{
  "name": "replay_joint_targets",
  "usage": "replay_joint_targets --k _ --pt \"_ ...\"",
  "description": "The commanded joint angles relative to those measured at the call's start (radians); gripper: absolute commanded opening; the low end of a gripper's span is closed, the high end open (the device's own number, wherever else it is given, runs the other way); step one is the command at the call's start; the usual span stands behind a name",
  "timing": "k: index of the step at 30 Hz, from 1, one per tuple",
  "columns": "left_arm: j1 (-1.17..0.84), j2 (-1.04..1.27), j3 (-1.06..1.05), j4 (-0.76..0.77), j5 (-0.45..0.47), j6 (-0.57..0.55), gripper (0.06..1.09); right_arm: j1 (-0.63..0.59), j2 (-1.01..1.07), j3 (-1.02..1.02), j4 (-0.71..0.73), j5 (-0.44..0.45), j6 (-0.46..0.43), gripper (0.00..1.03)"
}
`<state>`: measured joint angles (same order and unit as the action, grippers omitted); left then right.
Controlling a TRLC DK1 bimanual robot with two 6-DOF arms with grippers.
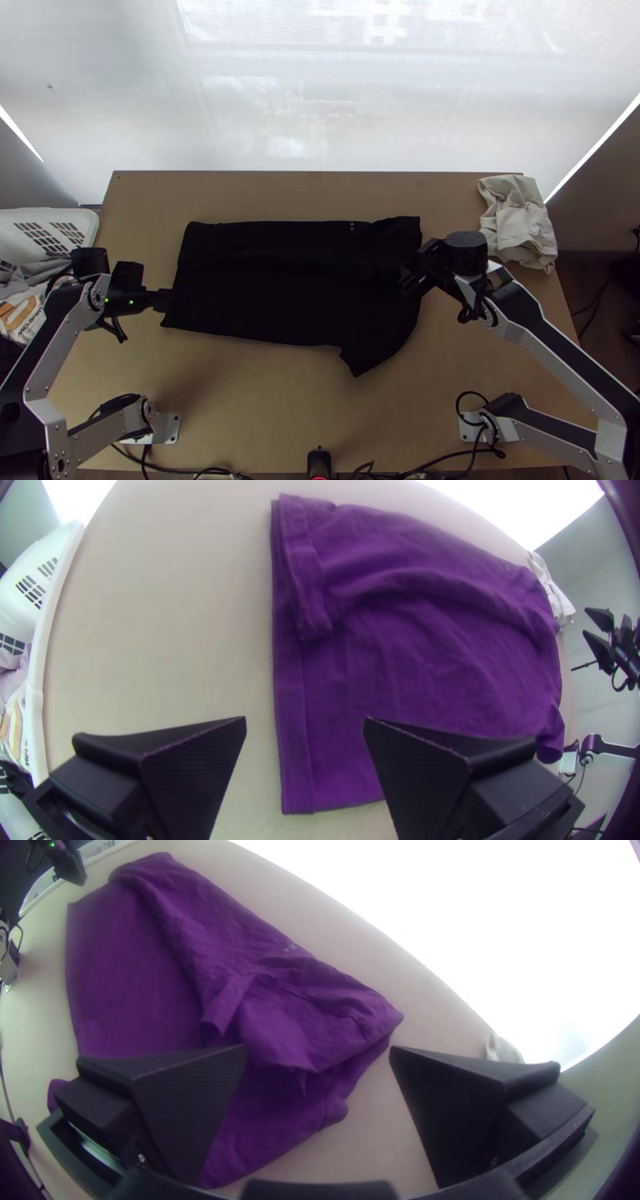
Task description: Fold the t-shirt
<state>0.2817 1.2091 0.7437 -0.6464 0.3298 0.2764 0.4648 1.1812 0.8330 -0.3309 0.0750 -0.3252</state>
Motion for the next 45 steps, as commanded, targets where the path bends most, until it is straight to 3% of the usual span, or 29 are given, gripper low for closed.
replay_joint_targets --k 1,5,8,21,23,28,32,36,45 --pt "-0.018 -0.059 -0.070 -0.116 0.003 0.026 0.91 0.046 -0.086 0.017 -0.089 -0.001 0.009 0.99" --pt "-0.049 -0.056 -0.095 -0.111 0.000 0.007 0.91 0.084 -0.115 0.034 -0.151 -0.012 0.021 0.99" --pt "-0.053 -0.080 -0.099 -0.082 -0.020 0.000 0.82 0.113 -0.135 0.043 -0.186 -0.017 0.023 0.99" --pt "-0.062 -0.059 -0.173 -0.007 -0.086 0.035 0.79 0.153 -0.153 0.054 -0.260 -0.043 0.038 0.99" --pt "-0.064 -0.025 -0.182 -0.001 -0.086 0.044 0.65 0.164 -0.155 0.057 -0.284 -0.046 0.038 0.99" --pt "-0.070 0.024 -0.195 -0.002 -0.083 0.049 0.43 0.241 -0.157 0.051 -0.396 -0.069 0.038 0.99" --pt "-0.068 0.030 -0.195 0.004 -0.074 0.047 0.09 0.342 -0.124 0.035 -0.477 -0.112 0.049 0.99" --pt "-0.068 0.027 -0.191 0.005 -0.071 0.037 0.09 0.437 -0.052 0.032 -0.514 -0.153 0.058 0.99" --pt "-0.068 0.007 -0.173 -0.002 -0.067 0.012 0.09 0.575 0.110 0.006 -0.514 -0.158 0.032 0.99"
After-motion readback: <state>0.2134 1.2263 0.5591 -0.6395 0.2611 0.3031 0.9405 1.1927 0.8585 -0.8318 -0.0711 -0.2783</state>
